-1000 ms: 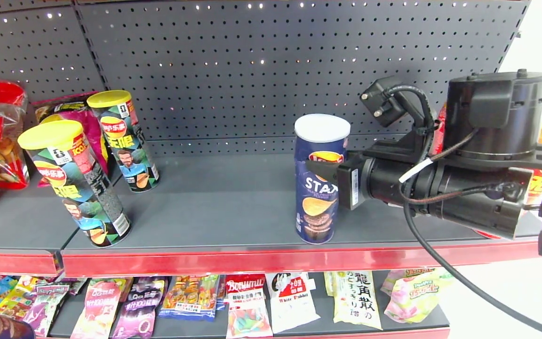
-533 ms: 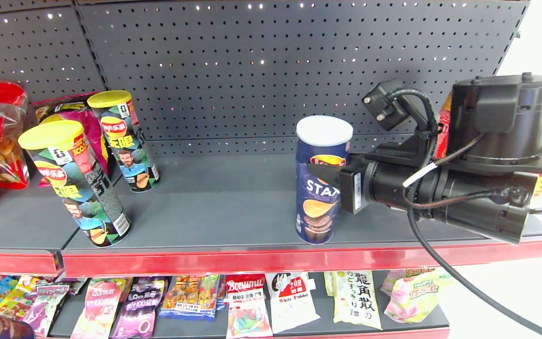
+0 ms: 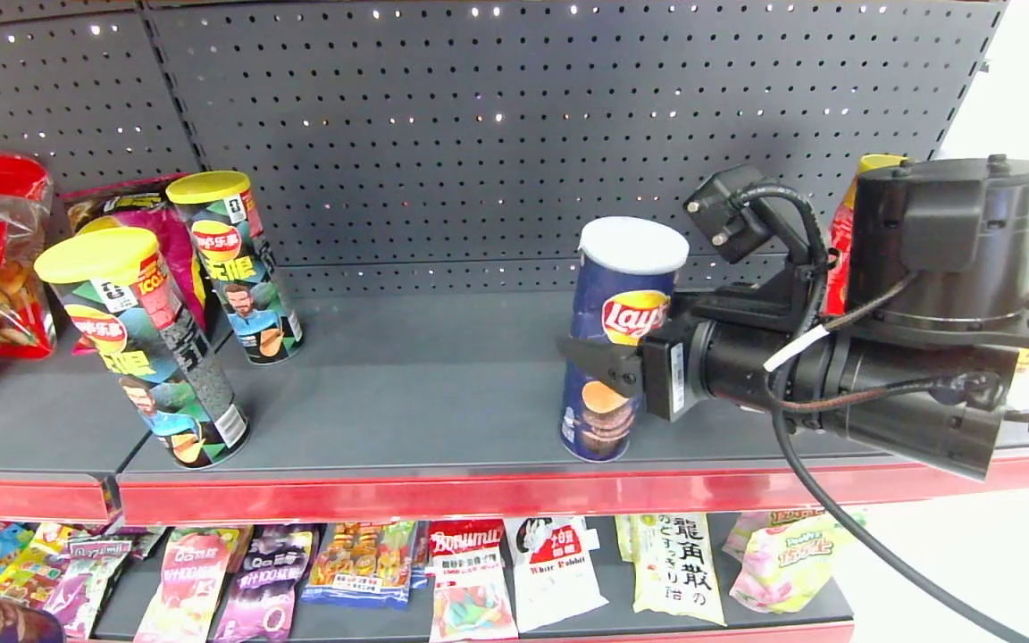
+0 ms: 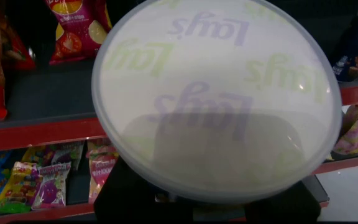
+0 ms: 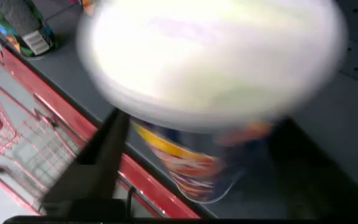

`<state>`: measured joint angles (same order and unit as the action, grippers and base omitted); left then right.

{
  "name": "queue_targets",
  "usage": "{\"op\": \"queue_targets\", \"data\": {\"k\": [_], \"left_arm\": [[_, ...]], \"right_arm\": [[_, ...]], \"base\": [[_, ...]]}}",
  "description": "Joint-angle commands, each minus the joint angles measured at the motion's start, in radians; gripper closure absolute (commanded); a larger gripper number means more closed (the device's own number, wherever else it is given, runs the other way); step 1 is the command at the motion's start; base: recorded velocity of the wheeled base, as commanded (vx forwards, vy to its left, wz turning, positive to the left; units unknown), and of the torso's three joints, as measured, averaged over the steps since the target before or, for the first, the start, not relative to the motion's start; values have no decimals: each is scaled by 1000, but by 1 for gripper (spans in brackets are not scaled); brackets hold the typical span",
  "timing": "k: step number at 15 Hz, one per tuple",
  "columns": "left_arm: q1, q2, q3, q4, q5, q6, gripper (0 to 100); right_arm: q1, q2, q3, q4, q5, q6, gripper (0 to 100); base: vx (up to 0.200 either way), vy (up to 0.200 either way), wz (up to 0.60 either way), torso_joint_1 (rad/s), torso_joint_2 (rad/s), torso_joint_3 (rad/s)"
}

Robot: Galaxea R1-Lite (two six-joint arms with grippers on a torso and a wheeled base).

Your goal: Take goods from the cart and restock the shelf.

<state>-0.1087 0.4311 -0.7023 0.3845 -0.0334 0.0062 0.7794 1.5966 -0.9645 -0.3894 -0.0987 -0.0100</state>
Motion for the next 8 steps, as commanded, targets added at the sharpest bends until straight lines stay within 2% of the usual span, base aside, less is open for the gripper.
{"op": "queue_targets", "data": {"k": [1,5,8], "left_arm": [[0,0,0,1,0,0,100],[0,3,1,1,-2,0,100],[-2,3,1,1,-2,0,100]], "right_arm": [[3,-12,24,-23,-4,-4,0],[3,-52,56,-22,-38,-5,0],[3,-115,142,-22,-45,-5,0]], "base": [[0,0,0,0,0,0],[0,0,0,0,0,0],[0,0,0,0,0,0]]}}
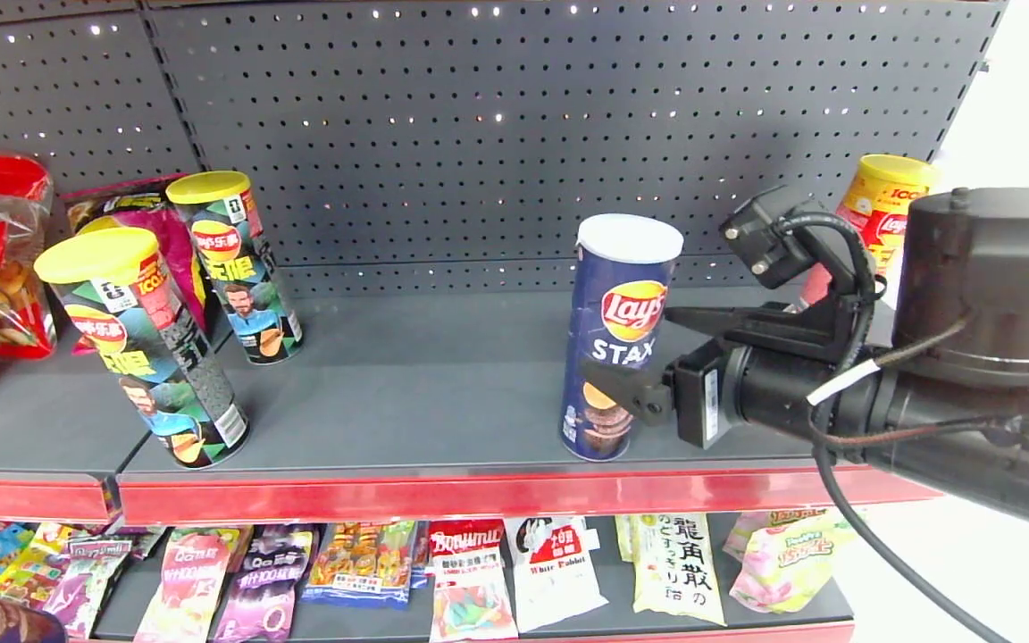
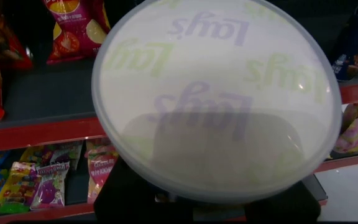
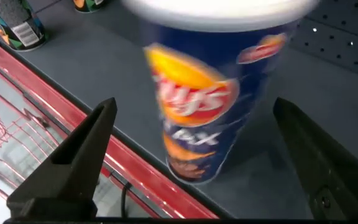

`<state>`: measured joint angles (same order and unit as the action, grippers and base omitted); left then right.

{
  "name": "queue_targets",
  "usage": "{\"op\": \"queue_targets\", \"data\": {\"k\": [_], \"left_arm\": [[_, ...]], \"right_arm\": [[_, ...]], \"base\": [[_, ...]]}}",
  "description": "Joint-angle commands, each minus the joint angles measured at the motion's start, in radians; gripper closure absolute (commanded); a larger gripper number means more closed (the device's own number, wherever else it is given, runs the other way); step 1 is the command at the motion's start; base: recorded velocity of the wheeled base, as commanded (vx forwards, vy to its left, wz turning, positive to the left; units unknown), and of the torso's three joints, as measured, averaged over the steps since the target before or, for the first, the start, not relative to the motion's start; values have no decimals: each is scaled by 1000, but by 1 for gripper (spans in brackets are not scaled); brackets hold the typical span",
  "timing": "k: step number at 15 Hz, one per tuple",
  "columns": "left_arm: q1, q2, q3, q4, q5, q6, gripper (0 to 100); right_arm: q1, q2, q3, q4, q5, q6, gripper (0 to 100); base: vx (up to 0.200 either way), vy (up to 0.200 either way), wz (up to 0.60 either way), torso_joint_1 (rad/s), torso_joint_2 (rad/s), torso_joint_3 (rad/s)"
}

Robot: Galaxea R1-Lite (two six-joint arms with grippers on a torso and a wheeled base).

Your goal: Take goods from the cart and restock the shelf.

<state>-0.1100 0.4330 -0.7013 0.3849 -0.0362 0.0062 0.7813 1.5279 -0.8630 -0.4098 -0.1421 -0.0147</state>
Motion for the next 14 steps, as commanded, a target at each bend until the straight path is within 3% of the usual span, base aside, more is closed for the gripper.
{"op": "queue_targets", "data": {"k": [1,5,7,9,10,11,13,14], "left_arm": [[0,1,0,0,-1,0,100],[0,1,2,-1,-7,0,100],[-2,1,6,-1,-8,0,100],[0,-5,13,-1,9,54,100],[7,-5,14,-1,53,98,100],[3,-3,14,-3,59,123,100],[1,-2,17,-8,15,123,100],[1,-16,22,-8,-24,121,100]], "right_arm": [[1,-77,76,-1,-2,-1,0],[0,-287,277,-1,-4,-11,0],[-19,-423,386,8,-5,-79,0],[-163,-626,498,25,-1,-166,0],[-267,-709,507,69,4,-168,0],[-382,-792,507,170,-4,-166,0],[-534,-951,507,382,18,-169,0],[-563,-1106,512,549,29,-169,0]], "base": [[0,0,0,0,0,0],[0,0,0,0,0,0],[0,0,0,0,0,0],[0,0,0,0,0,0],[0,0,0,0,0,0],[0,0,0,0,0,0],[0,0,0,0,0,0],[0,0,0,0,0,0]]}}
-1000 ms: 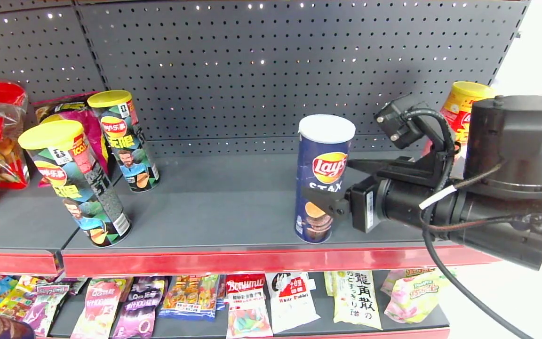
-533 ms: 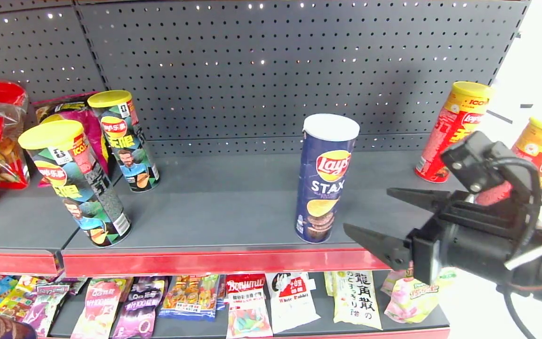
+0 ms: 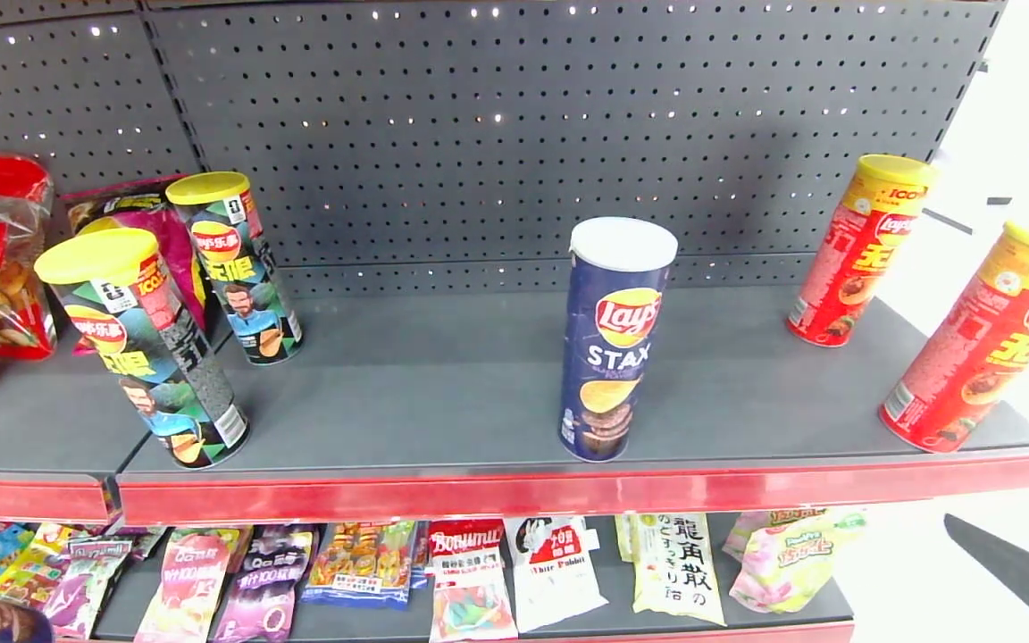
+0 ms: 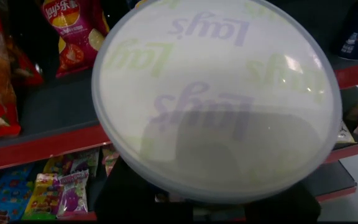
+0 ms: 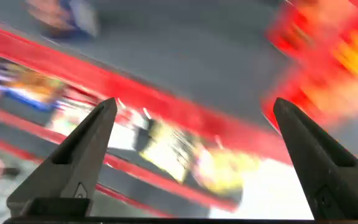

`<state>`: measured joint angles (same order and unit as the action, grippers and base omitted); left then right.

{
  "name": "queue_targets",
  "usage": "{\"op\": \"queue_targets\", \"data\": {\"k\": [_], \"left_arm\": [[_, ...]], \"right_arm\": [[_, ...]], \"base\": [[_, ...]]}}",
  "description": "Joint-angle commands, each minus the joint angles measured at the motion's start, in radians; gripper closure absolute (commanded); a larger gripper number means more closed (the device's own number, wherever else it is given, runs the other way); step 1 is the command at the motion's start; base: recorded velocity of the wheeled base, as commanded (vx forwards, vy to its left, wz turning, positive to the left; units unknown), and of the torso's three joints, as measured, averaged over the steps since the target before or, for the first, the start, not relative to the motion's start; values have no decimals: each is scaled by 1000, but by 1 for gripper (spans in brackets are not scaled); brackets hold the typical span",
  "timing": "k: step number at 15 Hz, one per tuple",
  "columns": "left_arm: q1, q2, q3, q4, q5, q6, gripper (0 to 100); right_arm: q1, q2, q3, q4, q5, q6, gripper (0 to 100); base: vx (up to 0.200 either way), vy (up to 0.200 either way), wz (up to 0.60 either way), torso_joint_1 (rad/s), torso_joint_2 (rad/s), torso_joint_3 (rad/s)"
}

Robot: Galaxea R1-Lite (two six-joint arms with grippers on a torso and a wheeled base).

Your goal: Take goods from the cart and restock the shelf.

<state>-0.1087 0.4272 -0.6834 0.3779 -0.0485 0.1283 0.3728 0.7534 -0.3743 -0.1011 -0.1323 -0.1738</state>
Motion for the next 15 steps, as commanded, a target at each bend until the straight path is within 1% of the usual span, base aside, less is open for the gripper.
{"op": "queue_targets", "data": {"k": [1,2,3,4,6,7,8,11,12,13,14,15], "left_arm": [[0,-33,13,-1,-22,-1,100],[0,-58,31,-1,-22,-3,100],[0,-82,50,-1,-24,-3,100],[0,-104,73,-1,-14,-3,100],[1,-100,73,-4,-11,-3,100],[1,-99,74,-4,-11,-3,100],[0,-100,79,-4,-13,-4,100],[0,-100,79,-16,-16,-3,100],[0,-102,79,-28,-19,-3,100],[0,-104,79,-30,-19,-3,100],[0,-104,81,-30,-19,-4,100],[0,-102,81,-30,-17,-6,100]], "right_arm": [[-155,-428,21,336,16,-13,0],[-156,-485,21,397,14,-12,0],[-156,-517,23,428,5,-10,0],[-156,-534,26,442,-36,-9,0],[-158,-536,28,449,-108,-9,0],[-160,-534,26,475,-142,-7,0],[-158,-536,18,498,-139,-9,0],[-149,-531,11,503,-135,-27,0],[-133,-529,12,495,-118,-24,0],[-91,-510,26,452,-49,5,0],[-74,-502,58,382,-39,37,0],[-80,-491,121,290,-44,63,0]], "base": [[0,0,0,0,0,0],[0,0,0,0,0,0],[0,0,0,0,0,0],[0,0,0,0,0,0],[0,0,0,0,0,0],[0,0,0,0,0,0],[0,0,0,0,0,0],[0,0,0,0,0,0],[0,0,0,0,0,0],[0,0,0,0,0,0],[0,0,0,0,0,0],[0,0,0,0,0,0]]}}
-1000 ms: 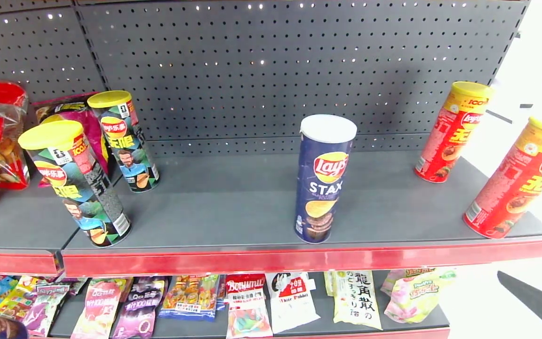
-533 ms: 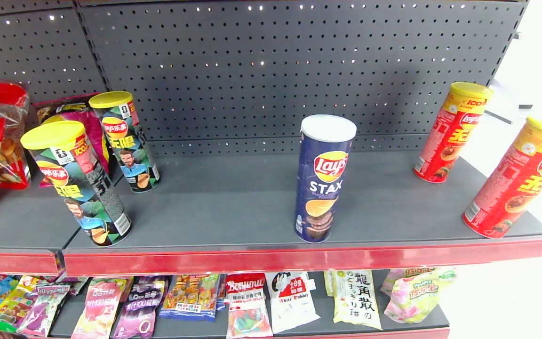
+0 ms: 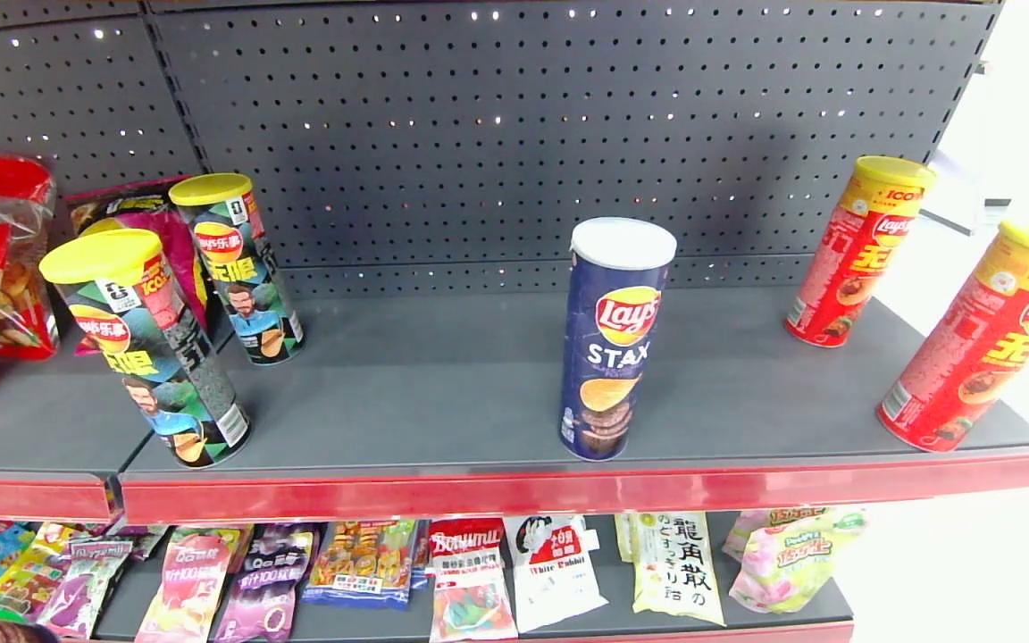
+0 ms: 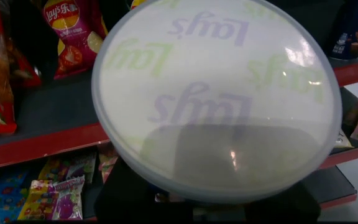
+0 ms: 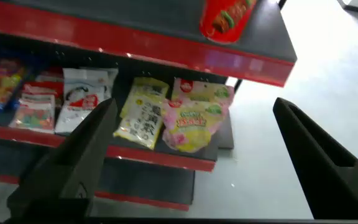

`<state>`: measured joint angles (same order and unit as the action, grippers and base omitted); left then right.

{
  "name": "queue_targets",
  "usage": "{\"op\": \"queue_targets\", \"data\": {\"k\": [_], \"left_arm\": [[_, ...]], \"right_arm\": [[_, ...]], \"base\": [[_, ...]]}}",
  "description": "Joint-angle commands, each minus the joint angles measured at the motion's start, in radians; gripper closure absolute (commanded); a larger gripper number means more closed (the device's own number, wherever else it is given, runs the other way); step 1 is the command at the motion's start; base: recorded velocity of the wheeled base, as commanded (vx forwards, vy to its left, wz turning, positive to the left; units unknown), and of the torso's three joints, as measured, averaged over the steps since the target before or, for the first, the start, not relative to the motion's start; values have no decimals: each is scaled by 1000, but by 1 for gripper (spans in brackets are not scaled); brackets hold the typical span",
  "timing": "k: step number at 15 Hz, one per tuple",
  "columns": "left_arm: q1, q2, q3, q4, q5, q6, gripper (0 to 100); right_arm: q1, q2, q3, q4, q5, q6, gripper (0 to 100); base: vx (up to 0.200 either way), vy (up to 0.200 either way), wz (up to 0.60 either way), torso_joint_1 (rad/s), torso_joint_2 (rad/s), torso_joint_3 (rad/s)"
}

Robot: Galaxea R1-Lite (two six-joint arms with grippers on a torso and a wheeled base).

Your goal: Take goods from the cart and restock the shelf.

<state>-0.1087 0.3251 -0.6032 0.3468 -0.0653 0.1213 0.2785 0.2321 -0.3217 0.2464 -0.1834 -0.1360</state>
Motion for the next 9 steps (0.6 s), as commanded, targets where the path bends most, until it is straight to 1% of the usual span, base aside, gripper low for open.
{"op": "queue_targets", "data": {"k": [1,2,3,4,5,6,7,8,9], "left_arm": [[0,8,0,1,2,-3,100],[0,9,2,1,2,-2,100],[0,12,0,1,2,-2,100],[1,14,0,1,2,-2,100],[0,11,2,1,2,-2,100],[1,12,2,1,7,-2,100],[4,15,5,1,16,1,100],[4,22,6,-2,29,5,100],[4,28,5,-2,33,6,100]], "right_arm": [[-79,87,161,-216,-70,56,0],[-185,144,171,-251,-110,88,0],[-277,161,170,-251,-110,98,0],[-328,141,184,-249,-94,93,0],[-321,49,228,-254,-59,70,0],[-298,-45,280,-257,-36,30,0],[-266,-132,300,-257,-4,3,0],[-226,-149,297,-259,22,-5,0],[-231,-151,297,-259,22,-5,0]], "base": [[0,0,0,0,0,0],[0,0,0,0,0,0],[0,0,0,0,0,0],[0,0,0,0,0,0],[0,0,0,0,0,0],[0,0,0,0,0,0],[0,0,0,0,0,0],[0,0,0,0,0,0],[0,0,0,0,0,0]]}}
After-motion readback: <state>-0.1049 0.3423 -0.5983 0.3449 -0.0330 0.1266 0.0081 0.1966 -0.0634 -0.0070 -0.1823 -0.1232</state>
